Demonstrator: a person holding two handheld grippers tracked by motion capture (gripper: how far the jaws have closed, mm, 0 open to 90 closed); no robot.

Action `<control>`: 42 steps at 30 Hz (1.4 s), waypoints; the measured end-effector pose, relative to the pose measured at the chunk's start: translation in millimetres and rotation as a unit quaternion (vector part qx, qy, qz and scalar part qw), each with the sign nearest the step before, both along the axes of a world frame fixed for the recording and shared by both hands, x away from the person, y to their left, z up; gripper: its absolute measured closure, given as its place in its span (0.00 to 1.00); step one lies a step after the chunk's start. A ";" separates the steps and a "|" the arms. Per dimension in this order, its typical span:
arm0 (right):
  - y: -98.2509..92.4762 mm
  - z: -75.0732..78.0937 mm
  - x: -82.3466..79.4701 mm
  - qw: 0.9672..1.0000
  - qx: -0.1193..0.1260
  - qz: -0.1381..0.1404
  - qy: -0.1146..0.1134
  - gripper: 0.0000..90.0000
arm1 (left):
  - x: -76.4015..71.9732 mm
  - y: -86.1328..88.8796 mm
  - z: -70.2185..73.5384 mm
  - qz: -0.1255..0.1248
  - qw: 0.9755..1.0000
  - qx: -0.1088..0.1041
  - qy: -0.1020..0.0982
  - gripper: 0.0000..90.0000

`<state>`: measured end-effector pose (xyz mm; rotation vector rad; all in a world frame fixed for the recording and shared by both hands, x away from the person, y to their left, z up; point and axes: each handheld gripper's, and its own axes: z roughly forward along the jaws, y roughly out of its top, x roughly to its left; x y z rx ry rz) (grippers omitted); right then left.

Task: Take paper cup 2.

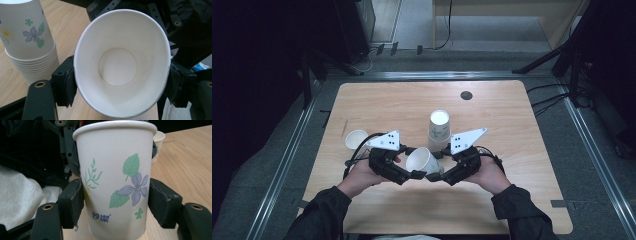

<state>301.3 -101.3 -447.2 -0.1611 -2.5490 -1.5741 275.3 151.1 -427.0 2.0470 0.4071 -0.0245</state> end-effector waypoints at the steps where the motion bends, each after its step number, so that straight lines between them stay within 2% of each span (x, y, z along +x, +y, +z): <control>1: 0.0 -0.1 0.2 1.000 0.000 -0.001 0.000 0.37 | -0.2 0.1 0.1 0.001 1.000 -0.002 -0.001 0.29; 9: -0.1 -0.9 0.9 1.000 0.001 0.000 0.004 0.36 | -1.7 -0.4 1.1 0.002 1.000 0.002 -0.008 0.32; 13: 0.7 -1.3 1.7 1.000 0.001 -0.008 0.004 0.29 | -1.6 1.7 2.0 0.004 1.000 0.002 -0.010 0.32; 15: 1.0 -2.3 2.6 1.000 -0.001 -0.013 0.008 0.26 | -1.4 3.8 3.0 0.010 1.000 0.002 -0.013 0.32; 17: 1.5 -4.2 3.0 1.000 -0.006 -0.025 0.003 0.25 | -0.4 6.3 3.8 0.014 1.000 0.001 -0.015 0.32; 23: 0.2 -7.2 2.6 0.999 -0.021 -0.034 -0.005 0.22 | 2.8 17.8 8.0 0.033 0.999 -0.004 -0.019 0.32; 29: -1.3 -10.1 3.2 0.998 -0.031 -0.051 -0.015 0.22 | 5.2 29.4 10.7 0.053 0.998 -0.001 -0.028 0.32; 33: -1.0 -12.3 2.7 0.997 -0.039 -0.059 -0.022 0.22 | 7.2 34.4 10.6 0.064 0.997 0.008 -0.030 0.32; 35: -1.1 -13.3 2.5 0.997 -0.042 -0.063 -0.027 0.22 | 7.2 35.5 10.3 0.072 0.997 0.021 -0.037 0.32; 40: -2.7 -16.1 3.6 0.995 -0.050 -0.080 -0.031 0.22 | 7.8 37.2 7.9 0.078 0.995 0.045 -0.039 0.32; 42: -3.8 -17.2 5.1 0.994 -0.059 -0.088 -0.032 0.21 | 8.5 38.3 7.0 0.078 0.995 0.047 -0.037 0.32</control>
